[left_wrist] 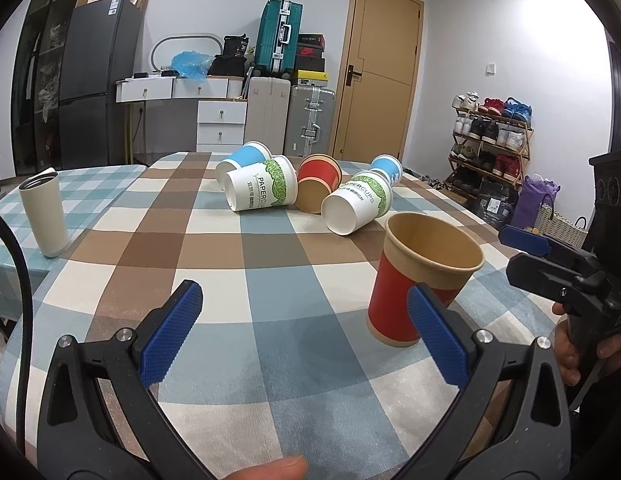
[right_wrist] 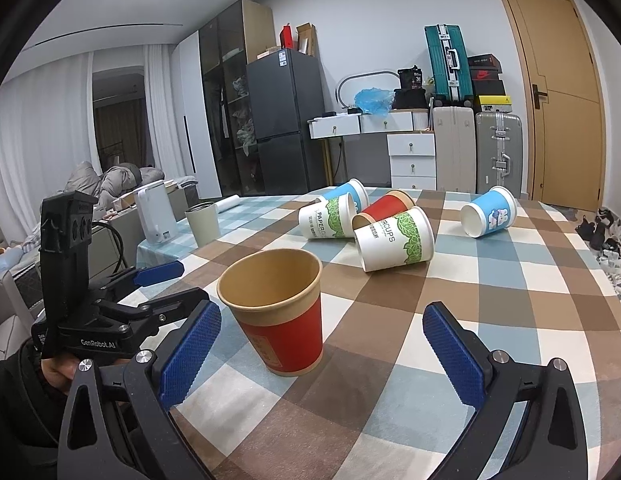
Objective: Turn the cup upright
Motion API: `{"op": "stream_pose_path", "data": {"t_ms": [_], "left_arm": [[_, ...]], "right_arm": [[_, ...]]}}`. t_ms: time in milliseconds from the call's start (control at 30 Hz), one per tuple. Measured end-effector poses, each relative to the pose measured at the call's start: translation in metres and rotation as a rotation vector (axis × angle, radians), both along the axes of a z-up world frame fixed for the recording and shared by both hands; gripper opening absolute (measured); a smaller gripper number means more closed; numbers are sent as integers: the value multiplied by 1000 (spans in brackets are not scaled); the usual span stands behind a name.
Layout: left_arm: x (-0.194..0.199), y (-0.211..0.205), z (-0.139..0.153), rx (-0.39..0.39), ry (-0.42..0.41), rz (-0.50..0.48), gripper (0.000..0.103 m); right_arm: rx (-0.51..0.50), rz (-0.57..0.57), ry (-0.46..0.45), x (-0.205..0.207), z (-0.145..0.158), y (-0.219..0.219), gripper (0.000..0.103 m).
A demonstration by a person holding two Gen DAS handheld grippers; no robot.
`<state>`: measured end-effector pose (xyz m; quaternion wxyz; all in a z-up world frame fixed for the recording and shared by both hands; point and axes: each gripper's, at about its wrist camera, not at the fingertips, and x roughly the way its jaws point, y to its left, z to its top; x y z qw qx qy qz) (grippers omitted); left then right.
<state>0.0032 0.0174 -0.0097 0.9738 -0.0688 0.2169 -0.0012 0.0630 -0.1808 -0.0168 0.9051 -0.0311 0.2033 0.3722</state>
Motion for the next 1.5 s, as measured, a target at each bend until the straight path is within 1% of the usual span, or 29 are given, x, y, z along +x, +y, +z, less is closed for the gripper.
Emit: {"op": "stream_pose_path", "data": {"t_ms": [1100, 1500], "left_arm": [[-1, 1, 0, 1, -2, 4, 102], [-5, 1, 2, 13, -7, 9, 102]], "right_arm": [[-9, 2, 5, 2, -2, 3, 103], [-10, 3, 6, 2, -3, 4, 103]]}}
